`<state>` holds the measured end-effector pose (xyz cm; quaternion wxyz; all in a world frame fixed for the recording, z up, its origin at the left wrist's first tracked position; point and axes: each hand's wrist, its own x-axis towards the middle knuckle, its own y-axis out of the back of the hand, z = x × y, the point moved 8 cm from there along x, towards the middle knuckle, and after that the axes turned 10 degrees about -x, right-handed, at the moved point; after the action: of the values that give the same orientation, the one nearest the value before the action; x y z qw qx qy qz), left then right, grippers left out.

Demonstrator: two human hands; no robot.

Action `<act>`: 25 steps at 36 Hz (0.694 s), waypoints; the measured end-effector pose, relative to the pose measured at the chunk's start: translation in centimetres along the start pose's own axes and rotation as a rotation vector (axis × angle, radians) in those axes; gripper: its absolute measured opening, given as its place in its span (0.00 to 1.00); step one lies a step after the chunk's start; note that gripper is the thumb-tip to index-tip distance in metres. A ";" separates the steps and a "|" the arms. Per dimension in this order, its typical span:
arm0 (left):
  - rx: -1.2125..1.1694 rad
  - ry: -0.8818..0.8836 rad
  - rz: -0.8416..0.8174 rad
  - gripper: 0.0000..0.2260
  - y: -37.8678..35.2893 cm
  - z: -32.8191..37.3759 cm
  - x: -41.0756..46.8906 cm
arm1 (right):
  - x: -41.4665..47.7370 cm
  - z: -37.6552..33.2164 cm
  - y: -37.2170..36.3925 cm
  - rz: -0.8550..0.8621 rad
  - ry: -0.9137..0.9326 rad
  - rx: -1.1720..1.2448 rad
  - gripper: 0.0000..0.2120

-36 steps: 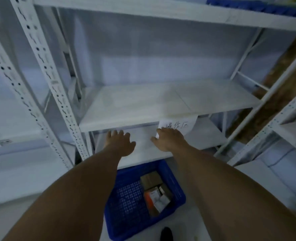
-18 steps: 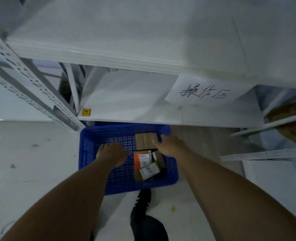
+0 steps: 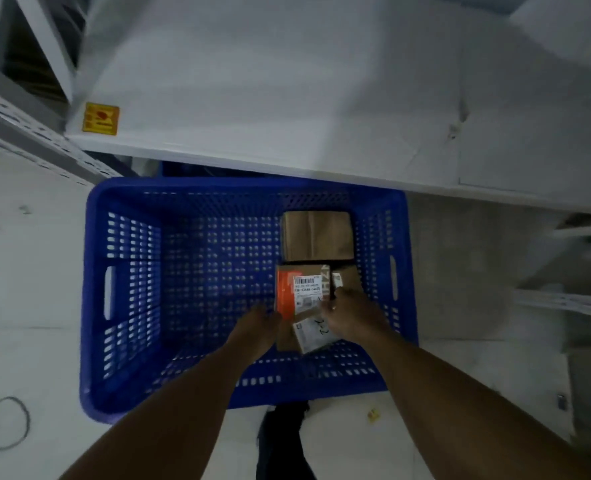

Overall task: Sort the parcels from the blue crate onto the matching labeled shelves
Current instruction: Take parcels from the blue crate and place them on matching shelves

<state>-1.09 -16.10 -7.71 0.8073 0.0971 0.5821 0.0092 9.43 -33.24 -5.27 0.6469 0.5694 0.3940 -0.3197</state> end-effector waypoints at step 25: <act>-0.538 0.071 -0.044 0.06 -6.3 -3.4 12.7 | 12.8 1.0 -11.0 0.010 -0.268 0.577 0.30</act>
<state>-0.86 -20.16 -21.70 0.7831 -0.1339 0.5887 0.1494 6.31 -35.37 -21.78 0.5064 0.6841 0.1952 -0.4872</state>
